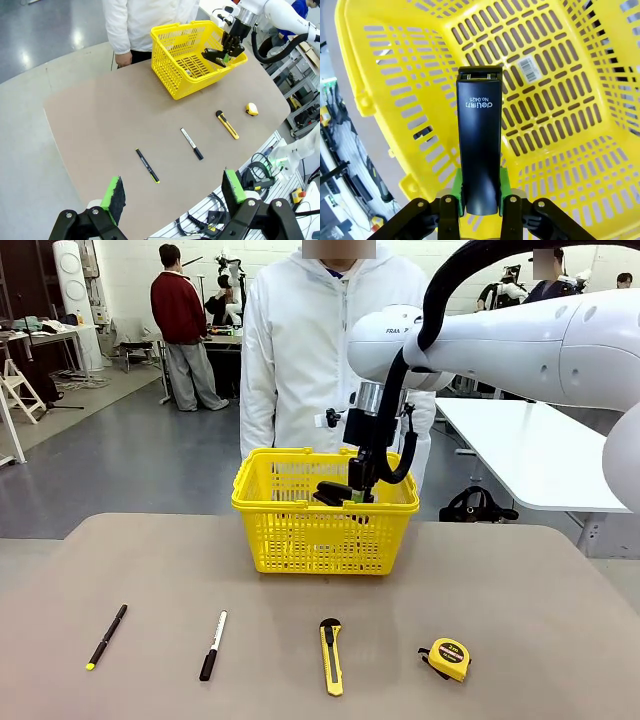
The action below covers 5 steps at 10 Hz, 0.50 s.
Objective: Place the items the person wants into the basket.
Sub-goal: Pick up the item the person points to and place it in the Market Basket.
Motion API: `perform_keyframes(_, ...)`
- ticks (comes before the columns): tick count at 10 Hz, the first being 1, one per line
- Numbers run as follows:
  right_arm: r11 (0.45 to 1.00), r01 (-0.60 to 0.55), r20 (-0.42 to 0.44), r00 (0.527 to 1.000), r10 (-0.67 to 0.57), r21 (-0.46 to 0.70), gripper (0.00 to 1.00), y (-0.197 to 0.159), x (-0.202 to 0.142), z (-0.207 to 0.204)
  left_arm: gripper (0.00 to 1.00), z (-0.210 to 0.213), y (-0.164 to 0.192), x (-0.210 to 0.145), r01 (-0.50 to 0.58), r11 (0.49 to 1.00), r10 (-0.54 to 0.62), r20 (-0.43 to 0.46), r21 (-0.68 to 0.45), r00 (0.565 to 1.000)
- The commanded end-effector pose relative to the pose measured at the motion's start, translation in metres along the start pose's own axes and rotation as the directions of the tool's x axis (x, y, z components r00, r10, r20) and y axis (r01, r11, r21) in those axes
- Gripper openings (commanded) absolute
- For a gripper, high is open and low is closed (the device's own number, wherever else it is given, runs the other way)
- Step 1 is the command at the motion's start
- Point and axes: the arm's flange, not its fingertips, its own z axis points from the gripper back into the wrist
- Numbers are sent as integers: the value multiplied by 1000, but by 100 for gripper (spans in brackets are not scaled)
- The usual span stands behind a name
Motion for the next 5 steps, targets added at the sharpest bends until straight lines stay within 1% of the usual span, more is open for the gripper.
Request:
perform_keyframes(1,999,-46,36,998,46,-13,14,-5,7,-5,100,2,1,-1,15,1000,-15,1,-11,1000)
perform_keyframes(3,995,-55,57,997,60,-83,14,-8,9,-12,100,2,1,-1,15,1000,-15,1,-11,1000)
perform_keyframes(5,991,-58,74,995,67,-117,14,-6,9,-11,100,2,1,-1,15,1000,-15,1,-11,1000)
